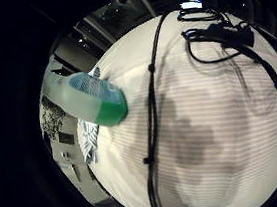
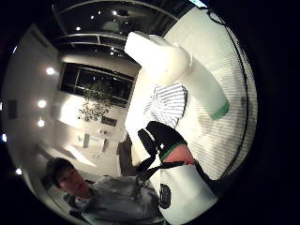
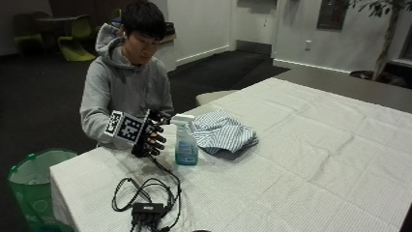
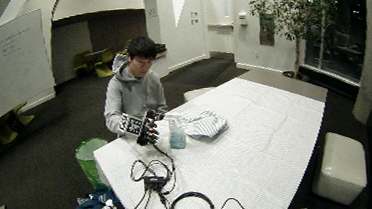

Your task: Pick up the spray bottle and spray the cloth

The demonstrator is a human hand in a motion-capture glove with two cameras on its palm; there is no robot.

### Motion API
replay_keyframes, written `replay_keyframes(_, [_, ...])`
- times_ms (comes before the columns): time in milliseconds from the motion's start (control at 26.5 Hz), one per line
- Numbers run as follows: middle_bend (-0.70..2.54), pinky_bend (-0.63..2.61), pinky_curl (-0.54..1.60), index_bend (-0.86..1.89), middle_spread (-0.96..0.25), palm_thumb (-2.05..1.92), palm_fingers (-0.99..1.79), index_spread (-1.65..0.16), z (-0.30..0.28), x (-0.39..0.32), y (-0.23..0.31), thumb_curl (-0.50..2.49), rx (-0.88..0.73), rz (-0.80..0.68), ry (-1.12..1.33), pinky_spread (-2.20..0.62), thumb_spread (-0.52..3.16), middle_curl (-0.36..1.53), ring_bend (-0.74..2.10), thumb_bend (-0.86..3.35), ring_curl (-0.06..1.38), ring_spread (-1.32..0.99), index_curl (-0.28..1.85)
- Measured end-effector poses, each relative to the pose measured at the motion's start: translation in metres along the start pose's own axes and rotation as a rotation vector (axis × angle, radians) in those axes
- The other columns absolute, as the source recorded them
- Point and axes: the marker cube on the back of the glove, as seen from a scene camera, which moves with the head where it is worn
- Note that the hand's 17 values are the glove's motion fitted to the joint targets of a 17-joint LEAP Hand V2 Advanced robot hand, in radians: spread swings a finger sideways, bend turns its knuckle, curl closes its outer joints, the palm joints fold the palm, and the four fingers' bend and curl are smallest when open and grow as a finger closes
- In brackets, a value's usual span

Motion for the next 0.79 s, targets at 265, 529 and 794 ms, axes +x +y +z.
replay_keyframes(265, [0.24,0.57,0.35,0.08,0.04,0.52,-0.06,-0.33,0.016,-0.001,-0.014,0.31,0.026,0.016,-0.044,0.24,0.91,0.33,0.32,-0.03,0.26,0.08,0.1])
replay_keyframes(529, [0.26,0.57,0.34,0.1,0.04,0.54,-0.04,-0.33,0.033,-0.006,-0.033,0.32,0.029,0.037,-0.167,0.23,0.91,0.34,0.32,-0.03,0.26,0.07,0.1])
replay_keyframes(794, [0.28,0.56,0.34,0.11,0.03,0.55,-0.01,-0.32,0.049,-0.006,-0.044,0.32,0.043,0.07,-0.267,0.23,0.91,0.35,0.33,-0.03,0.27,0.06,0.11])
